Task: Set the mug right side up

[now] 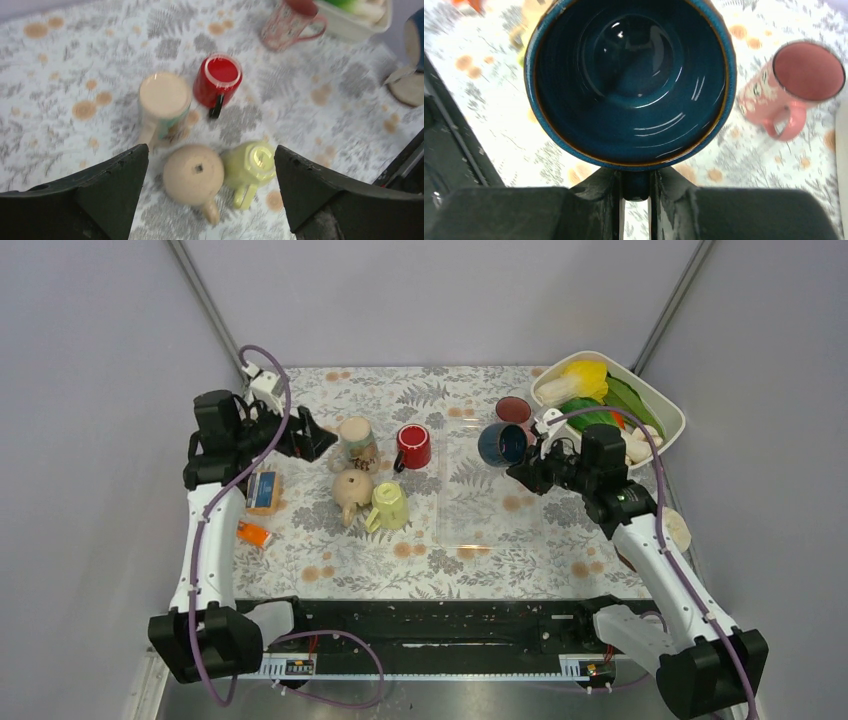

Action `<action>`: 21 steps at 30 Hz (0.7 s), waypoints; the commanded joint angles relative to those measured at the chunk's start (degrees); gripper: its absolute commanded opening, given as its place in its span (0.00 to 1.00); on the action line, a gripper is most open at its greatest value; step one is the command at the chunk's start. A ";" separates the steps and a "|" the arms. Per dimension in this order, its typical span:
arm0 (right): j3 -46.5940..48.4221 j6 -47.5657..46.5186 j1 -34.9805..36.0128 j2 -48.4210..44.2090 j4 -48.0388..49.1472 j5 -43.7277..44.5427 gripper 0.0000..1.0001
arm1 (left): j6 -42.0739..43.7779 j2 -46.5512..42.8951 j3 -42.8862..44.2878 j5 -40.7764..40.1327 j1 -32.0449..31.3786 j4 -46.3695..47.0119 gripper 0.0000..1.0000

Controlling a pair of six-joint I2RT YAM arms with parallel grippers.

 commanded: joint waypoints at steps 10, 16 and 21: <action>-2.01 -16.04 -0.57 10.50 -0.06 13.18 0.00 | 19.96 -6.65 -14.44 -2.04 4.55 -8.64 0.99; -1.56 -19.22 -1.66 16.43 0.30 15.68 0.00 | 19.80 -5.60 -15.76 -0.53 4.99 -7.36 0.99; -1.35 -21.13 -2.43 21.25 1.22 16.62 0.00 | 19.69 -4.79 -16.04 0.43 5.31 -7.06 0.99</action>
